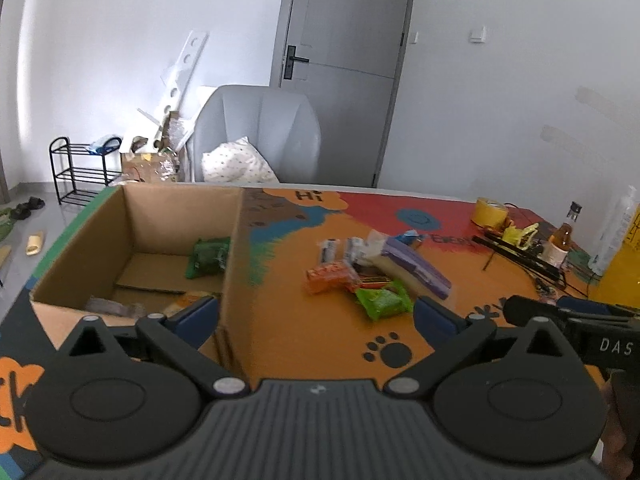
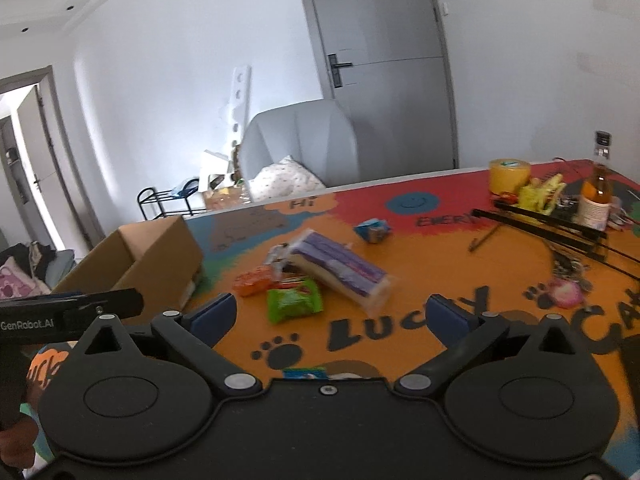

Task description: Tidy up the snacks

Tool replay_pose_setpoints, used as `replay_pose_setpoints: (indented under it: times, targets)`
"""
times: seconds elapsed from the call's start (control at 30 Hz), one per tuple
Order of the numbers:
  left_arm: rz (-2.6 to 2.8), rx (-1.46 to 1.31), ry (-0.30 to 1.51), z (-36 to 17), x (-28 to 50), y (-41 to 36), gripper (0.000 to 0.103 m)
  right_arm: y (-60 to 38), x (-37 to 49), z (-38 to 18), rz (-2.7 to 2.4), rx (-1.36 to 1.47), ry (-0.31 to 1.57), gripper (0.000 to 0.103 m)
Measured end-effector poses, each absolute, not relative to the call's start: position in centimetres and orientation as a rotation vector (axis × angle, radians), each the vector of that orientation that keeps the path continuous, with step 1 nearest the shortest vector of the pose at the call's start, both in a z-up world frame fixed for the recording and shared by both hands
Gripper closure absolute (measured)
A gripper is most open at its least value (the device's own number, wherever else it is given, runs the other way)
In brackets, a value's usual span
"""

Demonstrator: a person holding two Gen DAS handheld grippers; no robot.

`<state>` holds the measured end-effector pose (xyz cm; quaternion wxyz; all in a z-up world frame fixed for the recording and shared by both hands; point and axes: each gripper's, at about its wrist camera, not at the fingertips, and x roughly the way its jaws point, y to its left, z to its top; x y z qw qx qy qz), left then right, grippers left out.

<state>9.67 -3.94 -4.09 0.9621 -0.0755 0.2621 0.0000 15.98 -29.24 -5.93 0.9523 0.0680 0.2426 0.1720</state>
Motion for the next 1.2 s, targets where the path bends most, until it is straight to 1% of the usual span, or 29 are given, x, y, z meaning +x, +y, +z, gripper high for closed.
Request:
replay_pose_setpoints:
  times: [0.37,0.47,0.53,0.67,0.73,0.77,0.83,0.93,1.1,1.17,1.2]
  targets:
    - [-0.025,-0.141,0.567,-5.6,10.2,-5.9,0.000,-31.5,16.0,-7.9,0.334,0.148,0.507,0.000]
    - [-0.025,-0.117,0.551,-6.1,10.1,-6.4,0.000,-31.2,16.1,-8.6,0.338,0.138,0.527,0.002]
    - [-0.036,-0.115,0.550,-6.6,10.1,-6.5,0.000,-30.8,16.3,-9.1,0.349,0.133,0.545,0.008]
    - [-0.048,-0.126,0.546,-7.4,10.3,-6.5,0.003,-30.1,16.6,-9.9,0.378,0.131,0.581,0.014]
    - [-0.051,-0.144,0.557,-7.9,10.5,-6.3,0.004,-29.6,16.9,-10.6,0.387,0.124,0.599,0.020]
    - [-0.053,-0.154,0.563,-8.2,10.7,-6.1,0.007,-29.4,16.9,-10.9,0.391,0.123,0.609,0.023]
    - [-0.058,-0.163,0.577,-8.7,11.0,-6.0,0.010,-29.0,17.2,-11.6,0.404,0.124,0.639,0.033]
    - [-0.059,-0.173,0.587,-9.3,11.3,-5.8,0.015,-28.3,17.8,-12.4,0.423,0.126,0.673,0.037]
    - [-0.069,-0.183,0.594,-9.9,12.1,-5.7,0.018,-27.3,18.5,-13.1,0.467,0.127,0.696,0.038]
    - [-0.071,-0.187,0.599,-10.2,12.5,-5.7,0.018,-27.0,18.9,-13.5,0.475,0.118,0.707,0.049]
    - [-0.072,-0.189,0.601,-10.3,12.7,-5.7,0.018,-26.9,19.0,-13.6,0.472,0.110,0.702,0.058]
